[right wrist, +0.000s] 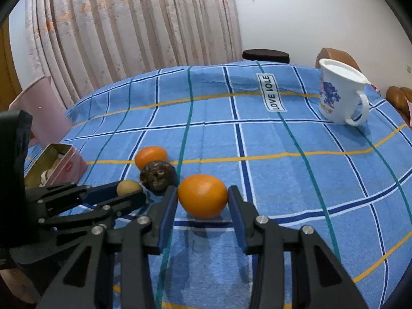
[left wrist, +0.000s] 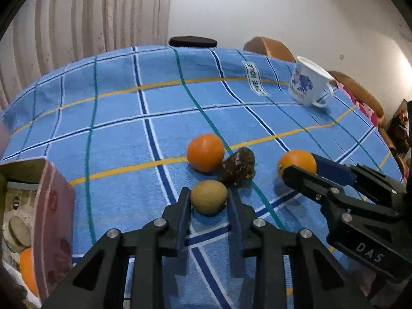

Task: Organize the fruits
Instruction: 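Lift the kiwi and orange and carry them toward the tin box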

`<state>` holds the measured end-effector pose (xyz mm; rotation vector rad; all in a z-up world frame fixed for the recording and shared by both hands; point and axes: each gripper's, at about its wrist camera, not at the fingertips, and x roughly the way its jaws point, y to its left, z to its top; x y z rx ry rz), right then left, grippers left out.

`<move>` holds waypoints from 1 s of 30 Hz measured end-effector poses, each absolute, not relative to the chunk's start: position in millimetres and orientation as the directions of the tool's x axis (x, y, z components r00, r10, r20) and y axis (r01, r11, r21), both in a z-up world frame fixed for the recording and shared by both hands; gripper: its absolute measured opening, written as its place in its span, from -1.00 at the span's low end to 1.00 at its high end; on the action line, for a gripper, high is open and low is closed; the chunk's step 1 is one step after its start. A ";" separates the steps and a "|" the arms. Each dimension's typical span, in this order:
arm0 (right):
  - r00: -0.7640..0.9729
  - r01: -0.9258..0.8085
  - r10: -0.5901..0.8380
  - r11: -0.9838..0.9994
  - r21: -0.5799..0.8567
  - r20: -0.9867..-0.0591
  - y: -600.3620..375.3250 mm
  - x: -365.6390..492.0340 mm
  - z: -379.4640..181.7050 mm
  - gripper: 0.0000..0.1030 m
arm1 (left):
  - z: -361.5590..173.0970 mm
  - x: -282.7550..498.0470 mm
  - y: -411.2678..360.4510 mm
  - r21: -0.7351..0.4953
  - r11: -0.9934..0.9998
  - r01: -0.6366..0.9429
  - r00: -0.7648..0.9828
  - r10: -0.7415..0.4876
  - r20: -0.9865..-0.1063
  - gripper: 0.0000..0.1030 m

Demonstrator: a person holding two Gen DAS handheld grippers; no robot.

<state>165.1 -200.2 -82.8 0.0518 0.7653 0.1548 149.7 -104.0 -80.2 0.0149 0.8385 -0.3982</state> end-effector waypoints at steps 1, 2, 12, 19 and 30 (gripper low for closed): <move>0.713 -0.124 0.159 0.987 0.100 -0.683 -199.7 164.7 -82.3 -0.16 | -78.7 148.4 -103.2 -0.140 0.928 0.346 0.608 -0.335 -0.720 -0.41; 0.714 -0.128 0.161 0.987 0.099 -0.681 -199.0 164.5 -81.7 -0.16 | -77.4 147.1 -102.1 -0.138 0.930 0.342 0.617 -0.332 -0.714 -0.41; 0.739 -0.171 0.192 0.981 0.097 -0.646 -194.2 156.2 -74.9 -0.16 | -71.4 143.3 -93.9 -0.137 0.942 0.308 0.655 -0.314 -0.688 -0.41; 0.751 -0.185 0.211 0.977 0.108 -0.625 -195.2 151.8 -71.9 -0.16 | -67.4 138.3 -93.4 -0.118 0.950 0.290 0.687 -0.292 -0.665 -0.41; 0.770 -0.202 0.219 0.975 0.098 -0.600 -192.6 146.9 -68.2 -0.16 | -61.5 129.8 -96.7 -0.068 0.957 0.282 0.729 -0.260 -0.633 -0.40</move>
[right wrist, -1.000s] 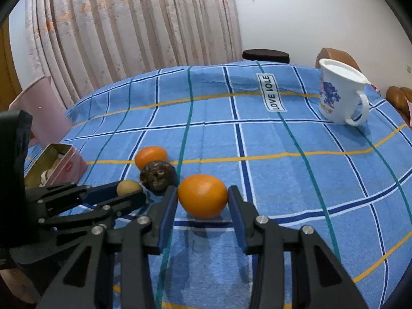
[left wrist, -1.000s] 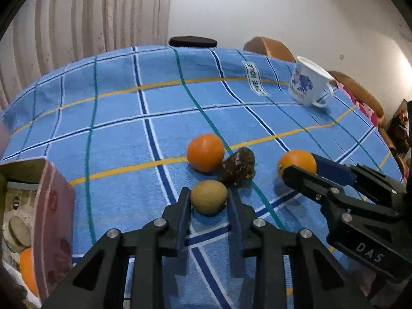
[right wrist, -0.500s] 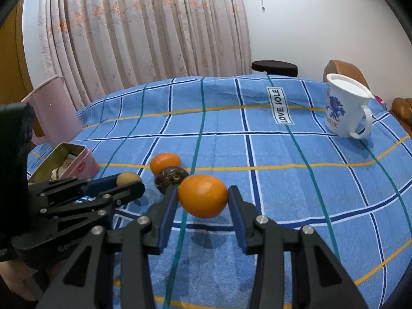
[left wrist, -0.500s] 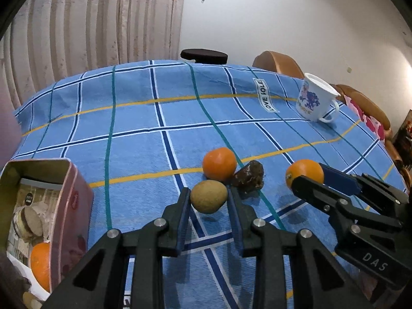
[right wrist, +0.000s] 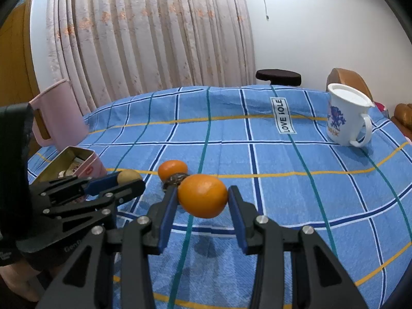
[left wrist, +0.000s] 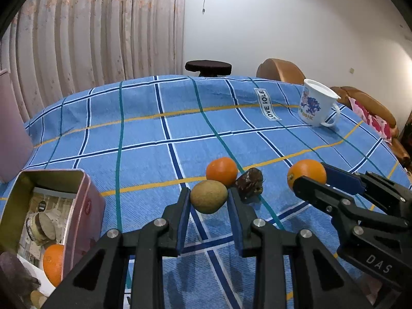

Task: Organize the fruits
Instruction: 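Lift the kiwi and orange and carry them toward the tin box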

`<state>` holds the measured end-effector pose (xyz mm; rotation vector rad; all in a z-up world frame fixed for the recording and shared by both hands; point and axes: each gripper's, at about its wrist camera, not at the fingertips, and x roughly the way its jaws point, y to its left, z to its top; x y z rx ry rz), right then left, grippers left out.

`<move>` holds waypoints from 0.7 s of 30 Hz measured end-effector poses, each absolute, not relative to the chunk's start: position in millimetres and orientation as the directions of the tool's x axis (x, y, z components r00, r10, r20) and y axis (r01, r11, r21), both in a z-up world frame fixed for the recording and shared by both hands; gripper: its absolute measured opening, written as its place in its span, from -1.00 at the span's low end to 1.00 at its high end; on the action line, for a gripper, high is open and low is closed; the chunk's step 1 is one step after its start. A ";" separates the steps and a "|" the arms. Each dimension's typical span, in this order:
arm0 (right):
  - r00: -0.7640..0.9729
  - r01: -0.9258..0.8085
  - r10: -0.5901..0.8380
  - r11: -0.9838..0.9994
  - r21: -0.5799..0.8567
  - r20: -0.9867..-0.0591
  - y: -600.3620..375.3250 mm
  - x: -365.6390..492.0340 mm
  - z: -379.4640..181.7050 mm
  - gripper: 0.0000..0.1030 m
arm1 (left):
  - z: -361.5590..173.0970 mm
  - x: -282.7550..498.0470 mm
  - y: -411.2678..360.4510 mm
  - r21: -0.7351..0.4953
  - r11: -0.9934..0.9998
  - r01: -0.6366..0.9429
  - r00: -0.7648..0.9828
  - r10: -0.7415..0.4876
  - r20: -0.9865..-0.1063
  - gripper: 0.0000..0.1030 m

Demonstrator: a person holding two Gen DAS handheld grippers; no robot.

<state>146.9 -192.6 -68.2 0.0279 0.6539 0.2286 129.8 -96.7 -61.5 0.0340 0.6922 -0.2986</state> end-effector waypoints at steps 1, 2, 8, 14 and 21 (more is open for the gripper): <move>0.771 -0.202 0.220 0.975 0.097 -0.598 -192.5 146.7 -68.0 -0.16 | -61.2 129.4 -96.5 -0.067 0.958 0.281 0.732 -0.258 -0.631 -0.40; 0.772 -0.203 0.220 0.974 0.097 -0.596 -192.4 146.4 -67.8 -0.16 | -61.0 129.1 -96.2 -0.067 0.958 0.279 0.734 -0.258 -0.628 -0.40; 0.782 -0.210 0.225 0.973 0.095 -0.582 -192.0 143.7 -65.5 -0.16 | -59.1 127.5 -94.8 -0.069 0.960 0.271 0.747 -0.255 -0.614 -0.40; 0.791 -0.220 0.233 0.971 0.093 -0.565 -191.0 140.1 -63.3 -0.16 | -56.5 123.0 -93.6 -0.063 0.963 0.263 0.766 -0.248 -0.593 -0.40; 0.801 -0.224 0.236 0.970 0.091 -0.550 -190.6 135.6 -61.3 -0.16 | -54.2 119.5 -92.5 -0.059 0.965 0.257 0.780 -0.243 -0.577 -0.40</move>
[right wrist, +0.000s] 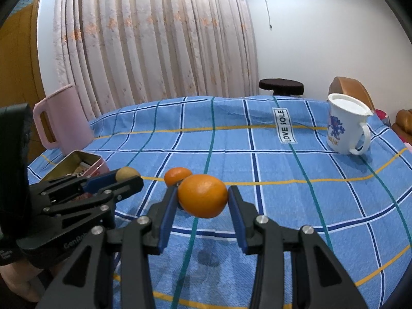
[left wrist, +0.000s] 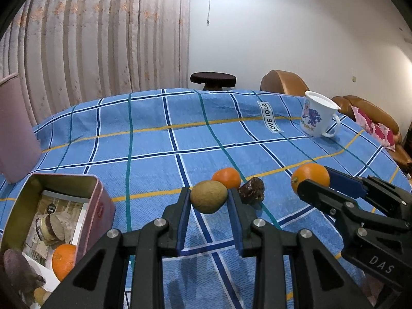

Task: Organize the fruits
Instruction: 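Lift the kiwi and orange and carry them toward the tin box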

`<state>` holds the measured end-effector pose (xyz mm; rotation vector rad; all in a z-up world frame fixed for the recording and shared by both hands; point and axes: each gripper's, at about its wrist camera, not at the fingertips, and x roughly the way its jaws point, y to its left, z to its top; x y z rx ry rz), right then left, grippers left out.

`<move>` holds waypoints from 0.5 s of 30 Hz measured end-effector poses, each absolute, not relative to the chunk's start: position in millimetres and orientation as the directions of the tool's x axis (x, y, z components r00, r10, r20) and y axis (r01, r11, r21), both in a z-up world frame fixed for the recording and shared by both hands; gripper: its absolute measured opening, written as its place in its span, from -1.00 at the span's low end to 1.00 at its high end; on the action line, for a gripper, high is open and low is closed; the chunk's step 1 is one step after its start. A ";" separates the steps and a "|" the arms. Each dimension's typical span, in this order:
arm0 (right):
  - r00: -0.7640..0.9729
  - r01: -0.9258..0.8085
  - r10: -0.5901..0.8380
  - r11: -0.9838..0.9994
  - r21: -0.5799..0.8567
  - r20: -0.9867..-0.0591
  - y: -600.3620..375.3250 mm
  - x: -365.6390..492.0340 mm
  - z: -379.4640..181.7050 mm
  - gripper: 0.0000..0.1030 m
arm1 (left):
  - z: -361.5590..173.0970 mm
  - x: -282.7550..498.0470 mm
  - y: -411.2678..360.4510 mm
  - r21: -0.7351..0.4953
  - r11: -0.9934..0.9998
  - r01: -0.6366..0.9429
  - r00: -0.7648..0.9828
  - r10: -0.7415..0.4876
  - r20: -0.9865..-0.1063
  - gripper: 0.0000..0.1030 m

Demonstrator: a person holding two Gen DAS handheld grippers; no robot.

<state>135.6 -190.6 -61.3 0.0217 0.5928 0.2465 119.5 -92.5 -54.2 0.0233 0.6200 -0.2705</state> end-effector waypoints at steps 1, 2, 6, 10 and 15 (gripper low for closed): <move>0.803 -0.224 0.236 0.970 0.089 -0.547 -190.6 134.8 -60.9 -0.16 | -53.8 118.9 -92.3 -0.059 0.965 0.256 0.782 -0.242 -0.574 -0.40; 0.806 -0.225 0.236 0.970 0.088 -0.543 -190.4 134.3 -60.6 -0.16 | -53.7 118.4 -92.0 -0.058 0.965 0.255 0.784 -0.242 -0.572 -0.40; 0.812 -0.231 0.237 0.970 0.079 -0.534 -188.9 131.6 -59.5 -0.16 | -53.2 117.0 -91.3 -0.059 0.966 0.253 0.788 -0.241 -0.567 -0.40; 0.818 -0.235 0.238 0.969 0.073 -0.523 -187.9 129.2 -58.0 -0.16 | -52.1 114.8 -89.1 -0.065 0.967 0.246 0.796 -0.240 -0.557 -0.40; 0.822 -0.239 0.239 0.969 0.068 -0.517 -187.9 129.2 -57.6 -0.16 | -49.5 111.8 -87.7 -0.064 0.968 0.242 0.807 -0.237 -0.541 -0.40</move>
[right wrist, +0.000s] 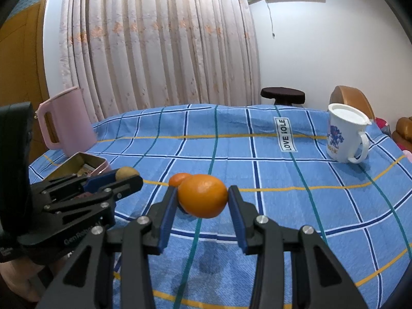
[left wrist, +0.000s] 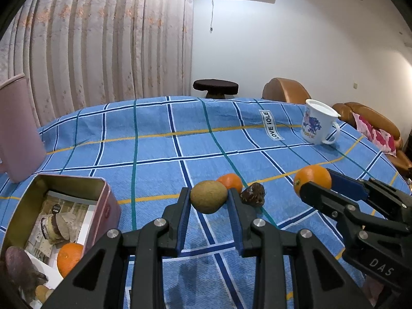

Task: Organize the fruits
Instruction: 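Lift the kiwi and orange and carry them toward the tin box, then lower the kiwi and orange into the tin box and open both grippers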

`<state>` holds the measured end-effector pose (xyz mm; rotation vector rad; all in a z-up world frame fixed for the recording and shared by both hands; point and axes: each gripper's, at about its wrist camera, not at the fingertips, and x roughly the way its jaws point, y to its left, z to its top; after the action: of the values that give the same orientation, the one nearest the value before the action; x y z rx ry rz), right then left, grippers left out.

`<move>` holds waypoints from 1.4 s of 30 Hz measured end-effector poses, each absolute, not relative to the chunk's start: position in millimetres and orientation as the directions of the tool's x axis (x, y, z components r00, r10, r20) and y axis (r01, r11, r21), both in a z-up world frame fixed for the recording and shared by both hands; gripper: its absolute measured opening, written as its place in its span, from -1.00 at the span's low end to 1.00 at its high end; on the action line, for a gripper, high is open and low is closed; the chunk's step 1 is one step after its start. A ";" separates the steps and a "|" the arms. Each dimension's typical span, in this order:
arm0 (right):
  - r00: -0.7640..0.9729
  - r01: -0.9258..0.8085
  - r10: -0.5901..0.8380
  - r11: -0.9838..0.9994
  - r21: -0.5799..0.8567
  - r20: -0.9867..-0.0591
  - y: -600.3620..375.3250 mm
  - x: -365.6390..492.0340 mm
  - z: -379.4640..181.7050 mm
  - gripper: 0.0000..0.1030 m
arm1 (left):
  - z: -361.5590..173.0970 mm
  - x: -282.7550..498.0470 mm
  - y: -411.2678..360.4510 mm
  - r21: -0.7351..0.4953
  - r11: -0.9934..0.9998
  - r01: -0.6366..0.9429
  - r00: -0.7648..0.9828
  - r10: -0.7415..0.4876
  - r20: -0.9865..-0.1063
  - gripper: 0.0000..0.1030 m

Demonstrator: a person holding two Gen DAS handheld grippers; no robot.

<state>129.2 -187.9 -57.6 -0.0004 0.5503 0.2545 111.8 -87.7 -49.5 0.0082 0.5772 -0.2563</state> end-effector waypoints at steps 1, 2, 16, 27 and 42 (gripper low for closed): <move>0.822 -0.240 0.239 0.969 0.067 -0.516 -188.1 129.1 -57.5 -0.16 | -49.3 111.3 -87.8 -0.063 0.968 0.242 0.809 -0.237 -0.538 -0.40; 0.823 -0.240 0.239 0.968 0.066 -0.515 -188.0 129.1 -57.4 -0.16 | -49.1 110.6 -87.7 -0.062 0.969 0.240 0.811 -0.235 -0.535 -0.40; 0.852 -0.253 0.240 0.967 0.036 -0.465 -184.4 117.6 -52.1 -0.16 | -41.8 96.7 -88.3 -0.025 0.976 0.218 0.858 -0.204 -0.471 -0.40; 0.864 -0.277 0.244 0.961 -0.011 -0.439 -173.3 107.7 -49.3 -0.16 | -40.1 80.4 -76.3 -0.007 0.985 0.170 0.879 -0.155 -0.451 -0.40; 0.808 -0.419 0.380 0.908 0.016 -0.451 -108.8 118.8 -35.5 -0.16 | -26.0 59.2 -12.1 0.028 0.999 0.042 0.896 -0.025 -0.444 -0.40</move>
<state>118.8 -108.8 -35.5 -0.0856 0.4635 0.4280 59.2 -12.1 -26.0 0.0370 0.4592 -0.0345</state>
